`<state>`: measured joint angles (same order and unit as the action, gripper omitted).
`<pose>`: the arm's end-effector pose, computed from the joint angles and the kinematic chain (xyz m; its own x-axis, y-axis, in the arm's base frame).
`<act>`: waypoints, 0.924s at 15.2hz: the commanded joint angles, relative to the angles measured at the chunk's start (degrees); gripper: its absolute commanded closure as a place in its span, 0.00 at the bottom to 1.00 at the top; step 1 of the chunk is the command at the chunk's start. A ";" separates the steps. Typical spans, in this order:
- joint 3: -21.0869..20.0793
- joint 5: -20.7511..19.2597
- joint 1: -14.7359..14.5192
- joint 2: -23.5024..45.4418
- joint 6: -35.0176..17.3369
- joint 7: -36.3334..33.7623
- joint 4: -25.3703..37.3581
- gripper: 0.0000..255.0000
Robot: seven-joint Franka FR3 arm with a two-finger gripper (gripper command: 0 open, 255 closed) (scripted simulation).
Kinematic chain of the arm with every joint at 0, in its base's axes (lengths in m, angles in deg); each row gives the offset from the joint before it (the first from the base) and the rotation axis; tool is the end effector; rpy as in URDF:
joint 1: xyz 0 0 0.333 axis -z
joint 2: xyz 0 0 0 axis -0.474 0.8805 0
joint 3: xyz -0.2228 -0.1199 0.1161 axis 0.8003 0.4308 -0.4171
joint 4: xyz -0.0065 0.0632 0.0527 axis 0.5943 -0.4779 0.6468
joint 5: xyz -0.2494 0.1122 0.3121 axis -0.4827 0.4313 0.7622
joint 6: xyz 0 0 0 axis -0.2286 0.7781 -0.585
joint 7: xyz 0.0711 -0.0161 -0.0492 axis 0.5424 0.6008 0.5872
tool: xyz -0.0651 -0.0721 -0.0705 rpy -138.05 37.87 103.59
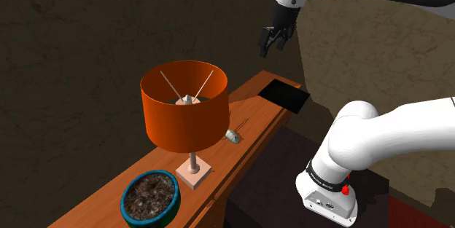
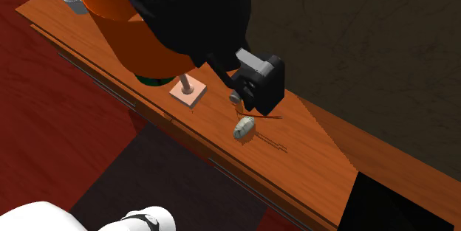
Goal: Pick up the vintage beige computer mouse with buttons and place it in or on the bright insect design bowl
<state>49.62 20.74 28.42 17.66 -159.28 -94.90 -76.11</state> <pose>0.3550 -0.0453 0.5773 0.9707 -0.1849 0.1537 -0.1937 -0.9801 0.0439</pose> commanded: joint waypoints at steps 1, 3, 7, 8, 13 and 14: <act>0.00 0.00 0.00 0.00 0.00 0.00 0.00 0.00; 0.53 -0.14 0.00 -0.74 -4.20 0.02 -4.41 0.00; 1.69 -0.52 0.03 -1.07 -12.97 0.11 -12.49 0.00; 2.00 -0.63 0.05 -0.88 -15.27 0.14 -14.34 0.00; 3.67 -1.32 0.10 2.01 -27.66 0.36 -22.55 0.00; 4.02 -1.46 0.11 3.04 -30.34 0.42 -23.96 0.00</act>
<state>53.27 19.45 28.50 19.86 -186.73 -94.55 -98.45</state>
